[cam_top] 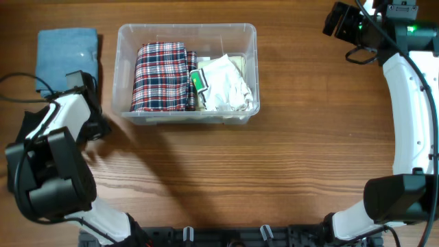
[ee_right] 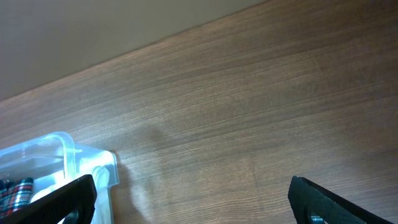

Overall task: Pack container
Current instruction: 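Reach the left gripper to the black shirt and grasp it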

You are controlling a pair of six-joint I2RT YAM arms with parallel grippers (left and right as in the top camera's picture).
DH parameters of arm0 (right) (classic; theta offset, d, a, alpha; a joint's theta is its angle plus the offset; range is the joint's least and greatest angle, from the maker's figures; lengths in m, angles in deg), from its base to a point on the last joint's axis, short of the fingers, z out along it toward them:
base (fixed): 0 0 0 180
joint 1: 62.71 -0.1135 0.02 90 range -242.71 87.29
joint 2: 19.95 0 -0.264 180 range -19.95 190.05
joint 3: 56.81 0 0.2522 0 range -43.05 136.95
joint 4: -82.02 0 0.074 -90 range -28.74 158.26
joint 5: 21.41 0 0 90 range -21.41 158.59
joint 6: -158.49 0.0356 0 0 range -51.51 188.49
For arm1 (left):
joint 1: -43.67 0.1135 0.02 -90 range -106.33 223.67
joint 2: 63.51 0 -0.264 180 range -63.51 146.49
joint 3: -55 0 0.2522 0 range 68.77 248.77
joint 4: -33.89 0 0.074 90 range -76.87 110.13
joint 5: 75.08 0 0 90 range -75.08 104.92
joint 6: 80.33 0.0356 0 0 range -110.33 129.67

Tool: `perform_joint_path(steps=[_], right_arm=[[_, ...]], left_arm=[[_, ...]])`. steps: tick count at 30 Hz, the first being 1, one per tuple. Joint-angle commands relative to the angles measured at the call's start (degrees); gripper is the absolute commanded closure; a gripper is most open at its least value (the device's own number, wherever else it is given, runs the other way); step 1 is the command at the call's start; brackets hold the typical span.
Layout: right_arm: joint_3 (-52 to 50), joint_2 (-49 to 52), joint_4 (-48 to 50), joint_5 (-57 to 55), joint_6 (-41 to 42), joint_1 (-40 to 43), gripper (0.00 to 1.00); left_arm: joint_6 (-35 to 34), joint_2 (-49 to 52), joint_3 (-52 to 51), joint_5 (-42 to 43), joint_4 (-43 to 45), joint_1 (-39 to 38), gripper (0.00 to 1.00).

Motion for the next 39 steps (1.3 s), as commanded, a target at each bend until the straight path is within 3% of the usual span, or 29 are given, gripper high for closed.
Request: perform_joint_path(steps=[1,10,15,17,19,23,25,27,33,36,39], right_arm=[[0.5,-0.1,0.1,0.5,0.8,-0.1,0.0],[0.5,-0.1,0.2,0.5,0.8,-0.1,0.0],[0.5,-0.1,0.1,0.5,0.8,-0.1,0.0],[0.5,-0.1,0.1,0.5,0.8,-0.1,0.0],[0.5,-0.1,0.1,0.5,0.8,-0.1,0.0],[0.5,-0.1,0.1,0.5,0.8,-0.1,0.0],[0.5,-0.1,0.1,0.5,0.8,-0.1,0.0],[0.5,-0.1,0.1,0.5,0.8,-0.1,0.0],[0.5,-0.1,0.1,0.5,0.8,-0.1,0.0],[0.5,-0.1,0.1,0.5,0.8,-0.1,0.0],[0.5,-0.1,0.1,0.5,0.8,-0.1,0.0]], left_arm=[[0.4,4.8,-1.5,-3.0,4.8,0.4,0.0],[0.4,10.8,-1.5,-11.5,8.8,0.4,0.0],[0.4,13.0,-1.5,-12.0,9.0,1.9,0.0],[0.2,13.0,-1.5,-12.0,9.2,2.9,0.15],[0.2,13.0,-1.5,-11.7,9.2,3.4,0.43],[0.2,13.0,-1.5,-11.3,8.9,3.4,0.57],[0.2,12.9,-1.3,-10.7,7.9,3.4,0.82],[-3.5,12.0,1.0,-9.0,3.5,3.4,0.96],[-3.4,8.2,17.1,11.1,-14.2,3.4,0.96],[-2.8,4.7,25.7,16.3,-22.3,3.4,0.96],[1.3,-4.6,33.6,24.0,-29.0,3.1,0.96]])
